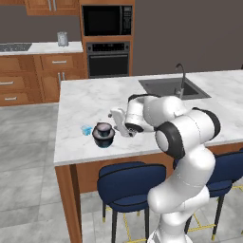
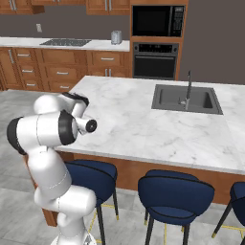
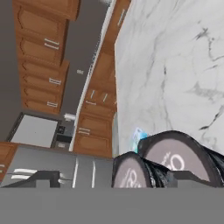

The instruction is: Stack the yogurt containers by placing the smaller containers on top of the larger containers.

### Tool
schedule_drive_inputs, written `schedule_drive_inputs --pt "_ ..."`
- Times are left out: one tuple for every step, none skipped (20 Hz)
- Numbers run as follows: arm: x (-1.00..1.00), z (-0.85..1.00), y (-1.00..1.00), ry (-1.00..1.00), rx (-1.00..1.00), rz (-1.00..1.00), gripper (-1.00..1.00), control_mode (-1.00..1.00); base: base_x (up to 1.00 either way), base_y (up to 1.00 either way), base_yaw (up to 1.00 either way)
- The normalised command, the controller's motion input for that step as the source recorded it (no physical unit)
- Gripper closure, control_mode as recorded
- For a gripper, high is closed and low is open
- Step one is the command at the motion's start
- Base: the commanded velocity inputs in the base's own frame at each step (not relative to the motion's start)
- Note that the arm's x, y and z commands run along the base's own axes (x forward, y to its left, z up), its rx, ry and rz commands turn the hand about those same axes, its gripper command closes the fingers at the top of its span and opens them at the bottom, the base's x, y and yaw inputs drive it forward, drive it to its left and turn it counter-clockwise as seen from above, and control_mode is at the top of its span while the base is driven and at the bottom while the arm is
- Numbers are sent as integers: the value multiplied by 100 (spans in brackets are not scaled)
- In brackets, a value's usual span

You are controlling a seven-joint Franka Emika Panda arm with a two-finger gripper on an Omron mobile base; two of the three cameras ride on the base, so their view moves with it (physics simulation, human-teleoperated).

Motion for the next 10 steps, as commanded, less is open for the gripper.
schedule_drive_inputs --pt "-9 49 -19 6 0 0 -100 -100 0 0 0" --pt "-6 55 -14 7 0 0 -100 -100 0 0 0" --pt "-8 60 -15 7 0 0 -100 -100 0 0 0" --pt "-8 60 -14 9 0 0 -100 -100 0 0 0" --pt "-10 62 -16 11 0 0 -100 -100 0 0 0" --pt "-11 61 -17 13 -1 0 -100 -100 0 0 0" --pt "-12 61 -19 15 -2 0 -100 -100 0 0 0" --pt "-13 54 -20 13 -3 0 -100 -100 0 0 0" --pt "-19 51 -21 11 -3 0 -100 -100 0 0 0" --pt "-22 51 -16 11 -4 0 -100 -100 0 0 0"
